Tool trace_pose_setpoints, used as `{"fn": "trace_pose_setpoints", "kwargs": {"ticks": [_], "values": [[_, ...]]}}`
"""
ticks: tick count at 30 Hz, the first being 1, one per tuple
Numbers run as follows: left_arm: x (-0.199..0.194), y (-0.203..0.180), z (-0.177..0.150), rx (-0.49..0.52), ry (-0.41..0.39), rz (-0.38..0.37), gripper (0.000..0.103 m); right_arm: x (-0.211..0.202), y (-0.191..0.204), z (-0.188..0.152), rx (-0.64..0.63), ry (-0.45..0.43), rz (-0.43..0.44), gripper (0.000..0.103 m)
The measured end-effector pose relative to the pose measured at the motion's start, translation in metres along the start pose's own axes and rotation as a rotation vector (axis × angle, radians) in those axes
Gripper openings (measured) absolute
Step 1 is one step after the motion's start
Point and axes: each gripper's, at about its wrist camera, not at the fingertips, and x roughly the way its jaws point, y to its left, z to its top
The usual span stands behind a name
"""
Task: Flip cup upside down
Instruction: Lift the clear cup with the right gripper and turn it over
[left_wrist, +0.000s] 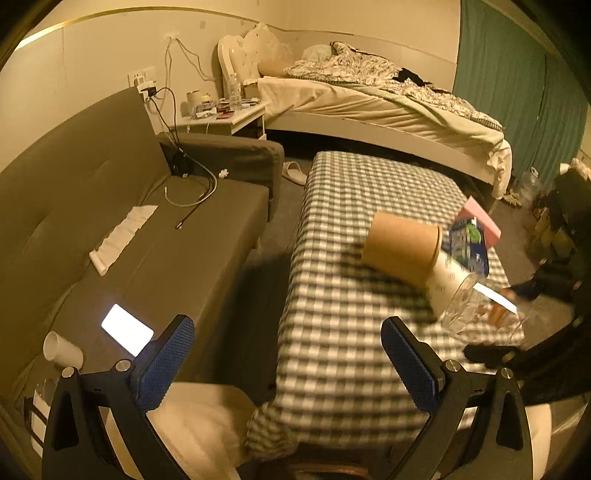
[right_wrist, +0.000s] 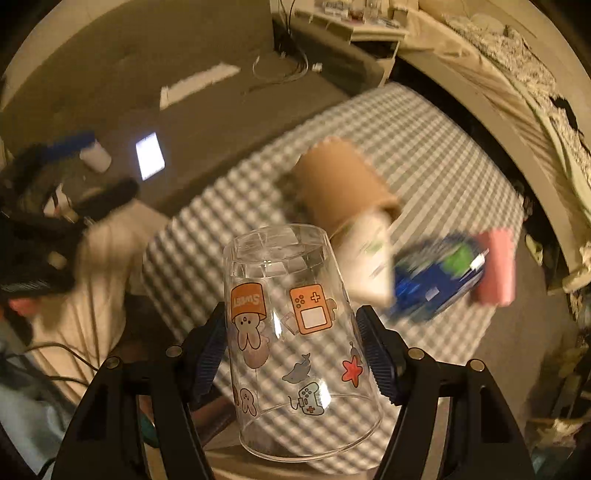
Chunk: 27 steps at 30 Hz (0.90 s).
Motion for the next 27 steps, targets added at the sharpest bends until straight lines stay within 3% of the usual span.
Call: {"fn": "trace_pose_setpoints", "kwargs": {"ticks": [7,16,20,22,25,27], "values": [[-0.004,0.001,-0.027,0.037,0.022,0.005,0.103,0.054,0.034,-0.02,-0.061,0.035,-0.07,0.068],[-0.001,-0.002,-0.038,0.051,0.043,0.015,0.103,0.078,0.027,-0.027,-0.071,0.029,-0.098,0.069],[0.002,-0.009,-0.037,0.062,0.053,0.017,0.103,0.073,0.021,-0.031,-0.027,-0.004,-0.089,0.072],[0.003,-0.013,-0.035,0.071,0.053,0.017,0.103,0.062,0.018,-0.035,0.005,-0.038,-0.111,0.086],[0.004,-0.023,-0.03,0.079,0.062,0.01,0.103,0.033,0.007,-0.046,0.094,-0.133,-0.082,0.088],[0.005,-0.032,-0.026,0.082,0.071,-0.005,0.103,0.012,-0.001,-0.055,0.162,-0.182,-0.118,0.088]]}}
